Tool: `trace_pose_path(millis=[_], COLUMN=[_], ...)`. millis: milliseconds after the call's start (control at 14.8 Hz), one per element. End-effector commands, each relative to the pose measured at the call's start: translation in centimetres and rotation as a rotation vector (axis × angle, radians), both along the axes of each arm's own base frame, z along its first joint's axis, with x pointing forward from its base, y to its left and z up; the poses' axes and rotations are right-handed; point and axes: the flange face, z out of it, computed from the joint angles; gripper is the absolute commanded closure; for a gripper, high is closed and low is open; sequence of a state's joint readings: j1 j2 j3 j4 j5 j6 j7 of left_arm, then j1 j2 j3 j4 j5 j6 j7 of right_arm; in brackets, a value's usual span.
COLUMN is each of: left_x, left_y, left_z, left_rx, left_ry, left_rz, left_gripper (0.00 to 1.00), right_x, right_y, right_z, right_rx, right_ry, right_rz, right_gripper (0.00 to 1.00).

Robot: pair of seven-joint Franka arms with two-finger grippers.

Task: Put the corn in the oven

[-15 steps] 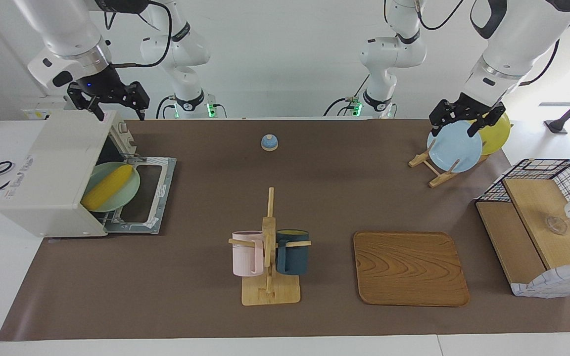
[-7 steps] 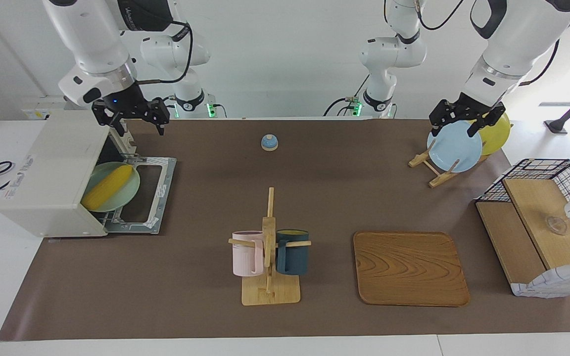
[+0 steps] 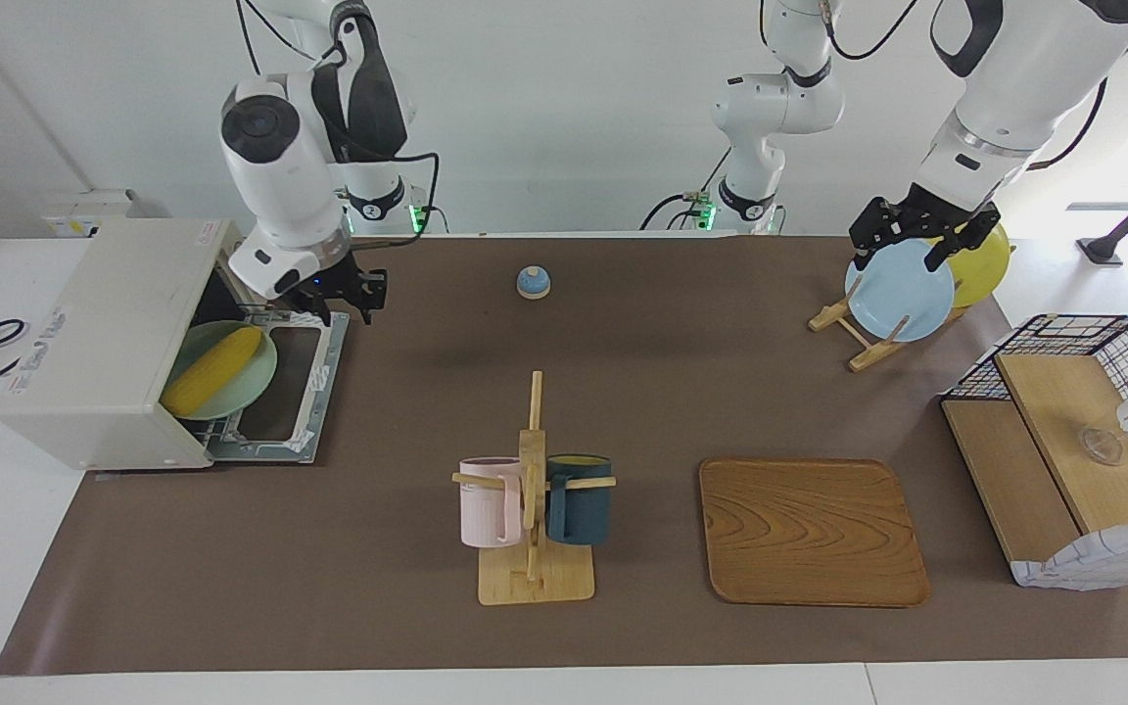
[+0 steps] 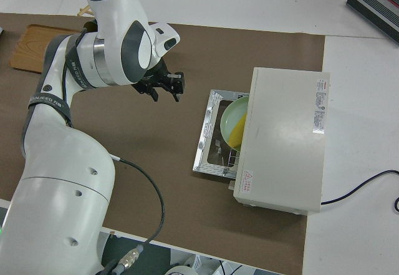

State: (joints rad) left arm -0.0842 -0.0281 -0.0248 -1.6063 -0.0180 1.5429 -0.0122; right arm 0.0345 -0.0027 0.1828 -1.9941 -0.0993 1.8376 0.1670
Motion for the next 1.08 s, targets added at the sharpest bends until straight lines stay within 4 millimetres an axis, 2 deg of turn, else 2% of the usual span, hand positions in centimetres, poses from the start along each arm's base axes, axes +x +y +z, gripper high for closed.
trace_pose_path(millis=[0, 270, 539, 741, 876, 1011], left_x=[-0.5, -0.5, -0.5, -0.5, -0.5, -0.5], left_y=[0.5, 0.5, 0.5, 0.5, 0.5, 0.5], left_z=[0.1, 0.1, 0.1, 0.1, 0.1, 0.1], left_rx=[0.019, 0.019, 0.019, 0.019, 0.019, 0.019], left_ry=[-0.01, -0.008, -0.01, -0.01, -0.008, -0.008], left_rz=[-0.006, -0.006, -0.006, -0.006, -0.006, -0.006], left_gripper=[0.0, 0.0, 0.0, 0.0, 0.0, 0.0], right_x=[-3.2, -4.9, -6.6, -7.4, -8.1, -8.4], right_y=[1.8, -0.6, -2.3, -2.6, -3.8, -4.0], right_z=[-5.1, -10.4, -13.4, -14.1, -14.8, -14.8], right_rx=[-0.128, -0.13, -0.113, -0.119, -0.124, -0.132], right_ry=[-0.023, -0.058, -0.065, -0.055, -0.039, -0.034], right_rz=[0.029, 0.044, 0.015, -0.005, -0.027, -0.025], right_gripper=[1.0, 1.0, 1.0, 1.0, 1.0, 1.0])
